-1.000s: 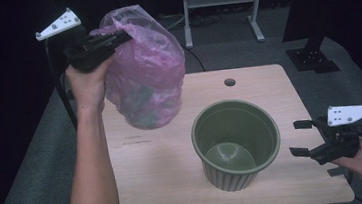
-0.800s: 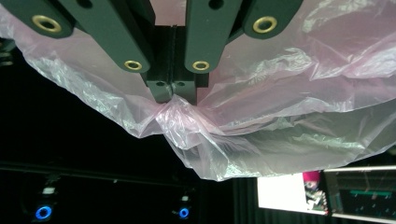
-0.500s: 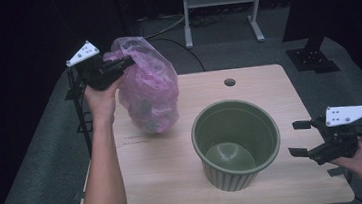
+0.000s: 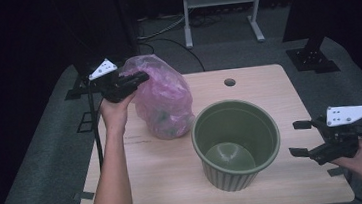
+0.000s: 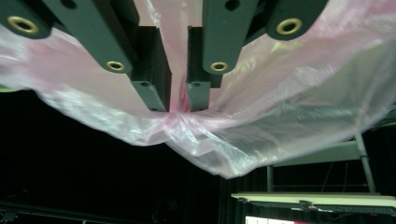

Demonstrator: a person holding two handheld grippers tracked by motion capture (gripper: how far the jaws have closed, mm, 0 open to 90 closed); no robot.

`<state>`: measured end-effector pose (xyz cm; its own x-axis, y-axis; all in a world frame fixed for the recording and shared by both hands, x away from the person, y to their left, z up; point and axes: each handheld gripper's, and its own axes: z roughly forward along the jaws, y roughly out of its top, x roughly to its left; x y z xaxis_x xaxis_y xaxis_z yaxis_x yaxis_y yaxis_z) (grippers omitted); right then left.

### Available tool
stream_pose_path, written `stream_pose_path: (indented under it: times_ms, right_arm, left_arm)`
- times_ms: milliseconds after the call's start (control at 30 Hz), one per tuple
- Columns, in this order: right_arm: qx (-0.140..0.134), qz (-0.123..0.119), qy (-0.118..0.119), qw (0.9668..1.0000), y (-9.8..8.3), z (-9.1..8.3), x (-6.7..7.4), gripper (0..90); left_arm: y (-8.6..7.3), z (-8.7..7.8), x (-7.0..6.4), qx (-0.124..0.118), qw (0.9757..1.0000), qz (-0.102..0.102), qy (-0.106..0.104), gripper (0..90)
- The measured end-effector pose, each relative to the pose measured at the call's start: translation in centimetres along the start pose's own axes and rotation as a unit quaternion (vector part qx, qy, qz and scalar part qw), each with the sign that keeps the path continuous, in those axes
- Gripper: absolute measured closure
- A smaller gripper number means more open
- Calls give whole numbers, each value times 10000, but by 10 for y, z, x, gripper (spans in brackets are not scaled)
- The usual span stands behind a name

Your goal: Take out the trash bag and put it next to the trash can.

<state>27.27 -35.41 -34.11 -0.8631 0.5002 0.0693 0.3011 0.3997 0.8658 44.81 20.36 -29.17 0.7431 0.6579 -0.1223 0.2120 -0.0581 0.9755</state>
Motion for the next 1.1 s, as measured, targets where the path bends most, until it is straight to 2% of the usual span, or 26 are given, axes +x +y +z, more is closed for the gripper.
stream_pose_path:
  times_ms: [200, 267, 400, 567, 667, 733, 800, 900, 1000, 1100]
  right_arm:
    - [-30, 10, -15, 10000, 0, -2, 0, 103]
    - [-29, 17, -22, 10000, 0, -2, 0, 103]
    - [-64, 50, -57, 10000, -2, -2, -1, 103]
    - [-118, 111, -119, 9998, -4, -3, -2, 102]
    - [-206, 160, -195, 9995, -5, -5, -3, 102]
    - [-249, 201, -265, 9991, -6, -7, -3, 103]
    - [-305, 235, -343, 9987, -9, -8, -2, 103]
    - [-329, 348, -517, 9975, -16, -11, -1, 103]
    - [-368, 469, -647, 9961, -25, -14, -1, 103]
    - [-408, 551, -724, 9950, -33, -17, -2, 103]
  left_arm:
    - [4, -6, -8, 100, 9999, 10, -63, 621]
    - [4, -8, -13, 187, 9998, 11, -119, 532]
    - [2, -14, -25, 325, 9994, 63, -90, 386]
    - [-3, -25, -43, 510, 9986, 137, 3, 194]
    - [-6, -32, -57, 636, 9974, 290, 153, 98]
    - [-10, -39, -65, 614, 9972, 365, 206, 73]
    - [-15, -45, -73, 603, 9965, 478, 314, 12]
    - [-25, -54, -84, 562, 9966, 552, 257, 8]
    - [-37, -62, -96, 705, 9948, 694, 228, 8]
    - [-50, -70, -106, 751, 9945, 712, 182, 5]
